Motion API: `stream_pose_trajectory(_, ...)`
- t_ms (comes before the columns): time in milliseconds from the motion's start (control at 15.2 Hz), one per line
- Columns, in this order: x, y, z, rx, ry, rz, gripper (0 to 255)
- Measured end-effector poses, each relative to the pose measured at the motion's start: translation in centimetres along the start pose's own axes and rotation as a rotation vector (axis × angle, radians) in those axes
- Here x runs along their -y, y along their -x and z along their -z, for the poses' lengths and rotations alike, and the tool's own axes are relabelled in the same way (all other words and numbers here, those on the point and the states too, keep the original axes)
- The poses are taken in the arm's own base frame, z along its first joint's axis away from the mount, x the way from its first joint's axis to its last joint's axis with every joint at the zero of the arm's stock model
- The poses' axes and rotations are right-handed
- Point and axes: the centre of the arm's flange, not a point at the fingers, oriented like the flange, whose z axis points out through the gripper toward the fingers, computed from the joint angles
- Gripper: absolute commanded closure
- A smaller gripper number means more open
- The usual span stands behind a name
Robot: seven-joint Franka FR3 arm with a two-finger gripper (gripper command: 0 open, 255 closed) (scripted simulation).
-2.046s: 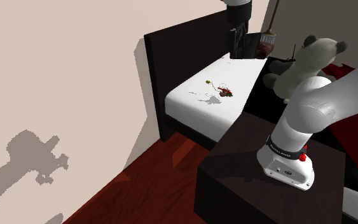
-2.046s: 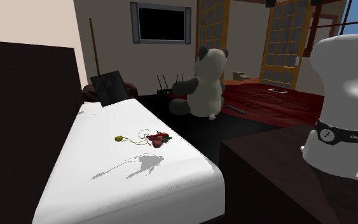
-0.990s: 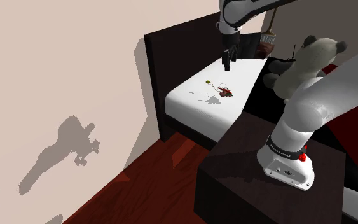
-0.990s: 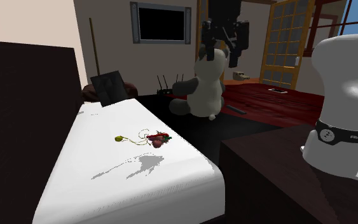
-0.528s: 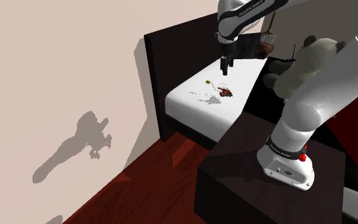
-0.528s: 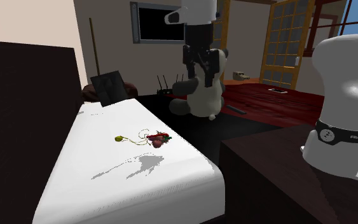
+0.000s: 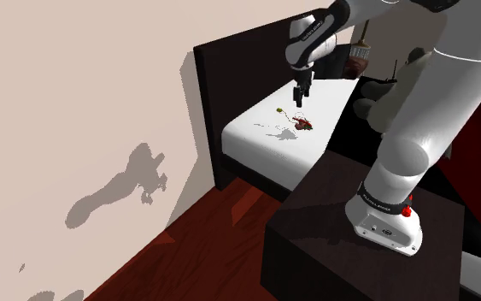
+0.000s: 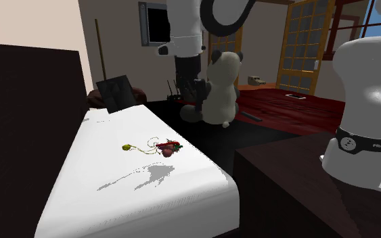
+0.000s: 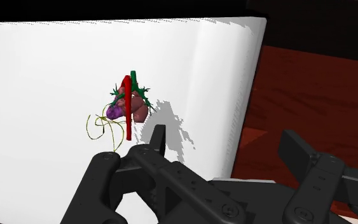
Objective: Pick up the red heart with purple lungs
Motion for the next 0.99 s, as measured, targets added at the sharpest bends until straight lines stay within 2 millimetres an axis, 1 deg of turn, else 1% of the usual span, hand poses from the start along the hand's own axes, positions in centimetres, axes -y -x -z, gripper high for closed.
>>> stream_pose_trajectory(132, -1.5, -1.1, -1.9, 0.001, -0.002, 0.002, 0)
stream_pose_trajectory(198, -2.6, -1.7, -2.8, 0.001, -0.002, 0.002, 0)
stream_pose_trajectory(264, -3.5, -1.9, -3.3, 0.001, -0.003, 0.003, 0)
stream_pose_trajectory(396, -5.0, -2.7, -5.3, 0.002, -0.006, 0.004, 0)
stream_pose_trajectory(462, -5.9, -3.1, -6.0, 0.003, -0.007, 0.004, 0)
stream_pose_trajectory(528, -6.6, -4.0, -7.1, 0.002, -0.007, 0.005, 0)
stream_pose_trajectory(726, -8.8, -5.4, -10.1, 0.005, -0.010, 0.007, 0)
stream_pose_trajectory(858, -10.8, -6.4, -12.1, 0.005, -0.012, 0.008, 0)
stream_pose_trajectory(924, -11.5, -6.6, -13.1, 0.006, -0.013, 0.009, 0)
stream_pose_trajectory(990, -12.3, -7.2, -13.9, 0.006, -0.014, 0.009, 0)
